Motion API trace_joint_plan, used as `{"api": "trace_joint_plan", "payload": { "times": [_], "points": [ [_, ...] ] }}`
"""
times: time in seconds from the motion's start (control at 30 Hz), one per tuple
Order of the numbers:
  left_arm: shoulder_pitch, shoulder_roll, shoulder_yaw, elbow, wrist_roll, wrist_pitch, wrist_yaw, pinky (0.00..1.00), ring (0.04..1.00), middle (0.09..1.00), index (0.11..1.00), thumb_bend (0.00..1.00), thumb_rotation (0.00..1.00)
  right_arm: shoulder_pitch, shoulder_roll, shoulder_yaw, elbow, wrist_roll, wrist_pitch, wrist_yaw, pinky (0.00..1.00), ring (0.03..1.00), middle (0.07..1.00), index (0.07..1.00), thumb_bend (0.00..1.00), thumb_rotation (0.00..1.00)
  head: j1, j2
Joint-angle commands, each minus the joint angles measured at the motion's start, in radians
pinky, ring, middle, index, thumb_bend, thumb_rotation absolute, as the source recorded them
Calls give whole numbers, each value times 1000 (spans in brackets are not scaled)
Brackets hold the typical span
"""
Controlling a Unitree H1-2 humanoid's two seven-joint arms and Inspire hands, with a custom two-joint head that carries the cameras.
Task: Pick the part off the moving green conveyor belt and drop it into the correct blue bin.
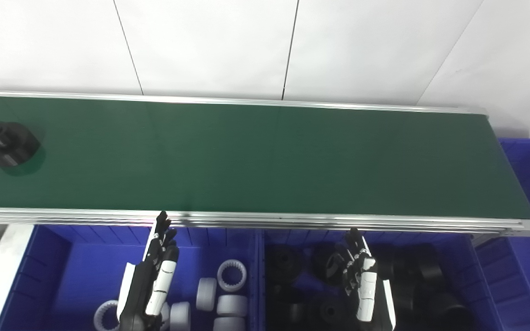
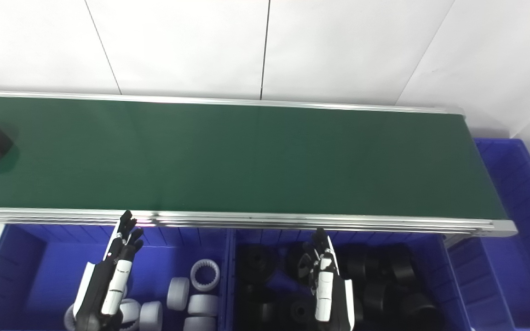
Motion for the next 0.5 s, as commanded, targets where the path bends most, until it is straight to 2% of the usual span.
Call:
{"api": "trace_joint_plan", "payload": {
  "times": [0.0, 0.13, 0.47],
  "points": [
    [7, -16, -8, -22, 2, -54, 8, 954, 965, 992, 1000, 497, 925, 2, 1, 1, -18, -8, -54, 11, 916, 911, 944, 936, 767, 1000, 0, -1],
    [9, -15, -12, -18, -4, -71, 5, 962, 966, 996, 1000, 456, 935, 2, -6, 2, -14, -20, -55, 11, 915, 913, 946, 936, 773, 1000, 0, -5],
    [16, -24, -14, -11, -10, -83, 8, 959, 971, 1000, 1000, 446, 938, 1, -22, 0, -7, -26, -55, 17, 907, 918, 956, 943, 841, 955, 12, -11]
  ]
}}
